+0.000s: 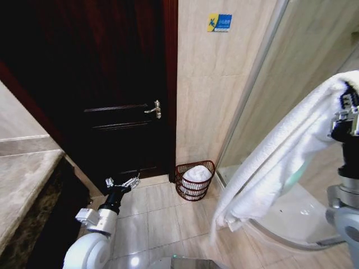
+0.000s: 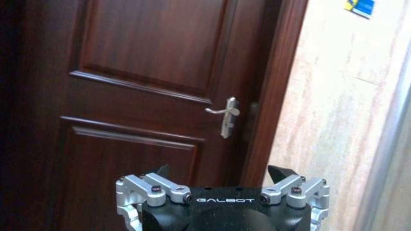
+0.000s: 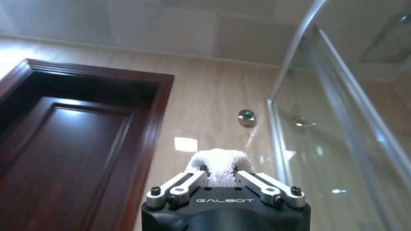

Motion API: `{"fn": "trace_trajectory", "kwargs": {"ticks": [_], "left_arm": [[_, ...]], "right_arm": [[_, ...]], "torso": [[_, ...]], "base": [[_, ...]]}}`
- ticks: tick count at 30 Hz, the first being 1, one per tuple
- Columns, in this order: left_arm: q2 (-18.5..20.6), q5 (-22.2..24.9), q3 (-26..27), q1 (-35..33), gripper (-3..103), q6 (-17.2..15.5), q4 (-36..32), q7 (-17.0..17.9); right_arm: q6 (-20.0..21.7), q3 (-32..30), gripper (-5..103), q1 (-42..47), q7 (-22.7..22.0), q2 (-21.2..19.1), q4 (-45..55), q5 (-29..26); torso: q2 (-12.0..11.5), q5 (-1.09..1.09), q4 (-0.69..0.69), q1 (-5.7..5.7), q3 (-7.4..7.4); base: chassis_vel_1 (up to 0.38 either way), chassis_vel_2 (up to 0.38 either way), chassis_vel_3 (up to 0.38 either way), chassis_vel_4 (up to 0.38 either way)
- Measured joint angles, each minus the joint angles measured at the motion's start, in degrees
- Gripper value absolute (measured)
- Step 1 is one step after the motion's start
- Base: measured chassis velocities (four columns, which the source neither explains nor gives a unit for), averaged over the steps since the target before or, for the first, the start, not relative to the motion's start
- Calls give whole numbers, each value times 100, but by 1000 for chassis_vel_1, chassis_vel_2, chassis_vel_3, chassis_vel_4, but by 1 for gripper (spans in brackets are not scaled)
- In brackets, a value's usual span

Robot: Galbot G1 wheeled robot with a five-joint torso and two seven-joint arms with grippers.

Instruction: Discard the used towel into the hamper.

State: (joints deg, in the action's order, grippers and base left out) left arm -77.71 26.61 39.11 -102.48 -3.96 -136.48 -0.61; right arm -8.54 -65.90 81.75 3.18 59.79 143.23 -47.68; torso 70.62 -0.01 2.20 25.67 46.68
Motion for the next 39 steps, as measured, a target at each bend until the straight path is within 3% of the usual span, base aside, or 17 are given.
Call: {"fn": "trace_trajectory", "kwargs": {"ticks": [21, 39], "left_arm": [[1, 0, 1, 0, 100, 0, 0, 0], [0, 0, 1, 0, 100, 0, 0, 0]], "right_arm": [[-174, 237, 6, -191, 2, -98, 0, 25], [147, 686, 6, -750, -177, -164, 0, 309]], "torso": [[0, 2, 0, 0, 0], [0, 1, 0, 0, 0]], "base": [[51, 51, 48, 44], [0, 0, 0, 0]]}}
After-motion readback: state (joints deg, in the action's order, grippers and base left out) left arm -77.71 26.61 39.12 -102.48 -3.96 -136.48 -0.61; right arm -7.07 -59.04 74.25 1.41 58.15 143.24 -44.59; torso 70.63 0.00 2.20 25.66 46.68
